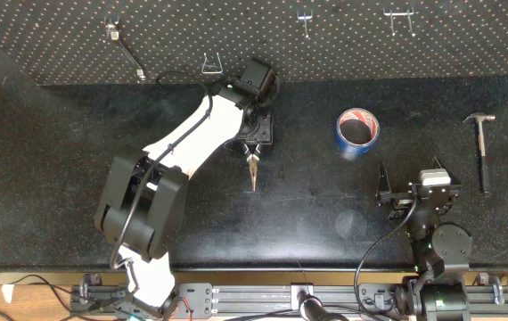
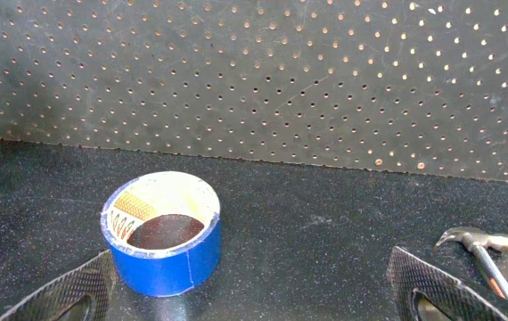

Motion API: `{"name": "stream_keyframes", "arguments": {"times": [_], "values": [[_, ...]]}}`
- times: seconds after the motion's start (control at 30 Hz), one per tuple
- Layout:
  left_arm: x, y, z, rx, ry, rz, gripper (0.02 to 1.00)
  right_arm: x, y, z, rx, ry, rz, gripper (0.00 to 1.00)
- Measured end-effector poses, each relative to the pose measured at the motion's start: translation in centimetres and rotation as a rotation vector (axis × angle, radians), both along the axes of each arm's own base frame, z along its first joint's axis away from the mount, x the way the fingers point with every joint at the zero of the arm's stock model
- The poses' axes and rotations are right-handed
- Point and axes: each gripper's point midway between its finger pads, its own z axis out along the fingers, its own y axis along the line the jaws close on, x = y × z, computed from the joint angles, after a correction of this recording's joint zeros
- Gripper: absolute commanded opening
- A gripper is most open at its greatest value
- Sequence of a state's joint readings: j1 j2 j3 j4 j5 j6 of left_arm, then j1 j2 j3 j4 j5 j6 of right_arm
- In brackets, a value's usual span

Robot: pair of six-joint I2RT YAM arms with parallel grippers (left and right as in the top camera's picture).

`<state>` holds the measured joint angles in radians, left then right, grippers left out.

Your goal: Place Tools Onto Pegboard

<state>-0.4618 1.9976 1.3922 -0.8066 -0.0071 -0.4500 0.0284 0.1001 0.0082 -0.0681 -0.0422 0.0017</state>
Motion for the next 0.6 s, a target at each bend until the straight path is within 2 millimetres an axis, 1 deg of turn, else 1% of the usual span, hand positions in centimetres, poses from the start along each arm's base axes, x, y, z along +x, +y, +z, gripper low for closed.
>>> {"name": "stream_keyframes", "arguments": {"times": [0.1,0.33,0.4,0.53,0.57,0.6], "values": [[0.0,0.01,0.0,0.0,0.0,0.0,0.592,0.0,0.0,-0.01,0.0,0.0,0.0,0.996],[0.0,0.0,0.0,0.0,0.0,0.001,0.581,0.0,0.0,0.0,0.0,0.0,0.0,0.996],[0.0,0.01,0.0,0.0,0.0,0.001,0.544,0.0,0.0,0.0,0.0,0.0,0.0,0.996],[0.0,0.0,0.0,-0.001,0.0,0.004,0.544,0.0,0.0,0.0,0.0,0.0,0.0,0.996],[0.0,0.01,0.0,0.0,0.0,0.004,0.52,0.0,0.0,0.0,0.0,0.0,0.0,0.996],[0.0,0.0,0.0,-0.001,0.0,0.005,0.382,0.0,0.0,0.0,0.0,0.0,0.0,0.996]]}}
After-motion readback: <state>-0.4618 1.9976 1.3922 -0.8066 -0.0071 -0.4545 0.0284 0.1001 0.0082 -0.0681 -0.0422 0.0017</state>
